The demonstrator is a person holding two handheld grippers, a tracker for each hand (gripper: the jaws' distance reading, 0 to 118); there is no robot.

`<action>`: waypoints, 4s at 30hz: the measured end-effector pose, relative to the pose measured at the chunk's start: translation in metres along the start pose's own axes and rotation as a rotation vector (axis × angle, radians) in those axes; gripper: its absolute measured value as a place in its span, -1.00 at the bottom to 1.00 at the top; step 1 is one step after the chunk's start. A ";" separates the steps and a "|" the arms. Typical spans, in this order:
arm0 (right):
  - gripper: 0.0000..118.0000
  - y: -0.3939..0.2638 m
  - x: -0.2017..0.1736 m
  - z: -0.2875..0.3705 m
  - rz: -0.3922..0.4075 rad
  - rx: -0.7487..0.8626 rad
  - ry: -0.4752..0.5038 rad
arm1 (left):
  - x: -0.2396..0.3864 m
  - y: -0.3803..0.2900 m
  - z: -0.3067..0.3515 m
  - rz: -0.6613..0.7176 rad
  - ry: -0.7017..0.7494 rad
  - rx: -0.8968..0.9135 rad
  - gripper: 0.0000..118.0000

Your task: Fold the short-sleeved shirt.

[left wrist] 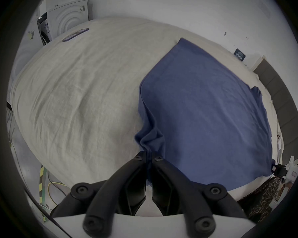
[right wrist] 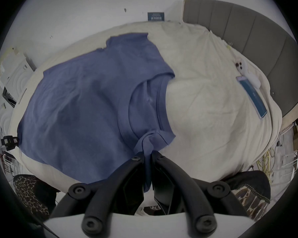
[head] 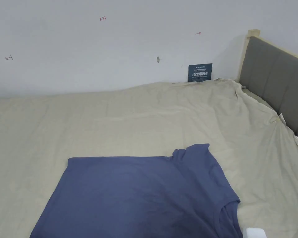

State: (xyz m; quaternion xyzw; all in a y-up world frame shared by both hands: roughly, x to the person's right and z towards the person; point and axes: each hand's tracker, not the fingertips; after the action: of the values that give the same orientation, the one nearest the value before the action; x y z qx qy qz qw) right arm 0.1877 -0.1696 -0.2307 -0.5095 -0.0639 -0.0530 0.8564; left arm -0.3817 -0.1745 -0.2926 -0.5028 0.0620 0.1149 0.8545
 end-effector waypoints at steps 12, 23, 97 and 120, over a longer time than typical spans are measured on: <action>0.64 0.038 -0.001 0.067 -0.010 0.204 0.038 | 0.031 0.031 0.055 -0.022 -0.076 0.147 0.88; 0.65 0.100 -0.023 0.157 0.031 0.590 0.061 | 0.102 0.106 0.125 -0.125 -0.154 0.411 0.88; -0.99 0.304 -0.017 -0.136 0.158 0.109 -0.071 | 0.166 0.281 -0.053 -0.360 -0.157 0.187 -0.98; -0.99 0.365 -0.027 0.203 0.128 0.823 0.206 | 0.111 0.334 0.199 -0.228 -0.117 0.607 -0.98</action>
State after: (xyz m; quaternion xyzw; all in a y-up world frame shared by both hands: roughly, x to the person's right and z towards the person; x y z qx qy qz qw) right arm 0.2066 0.1827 -0.4554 -0.1203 0.0378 -0.0204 0.9918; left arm -0.3631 0.1700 -0.5026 -0.2214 -0.0123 0.0236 0.9748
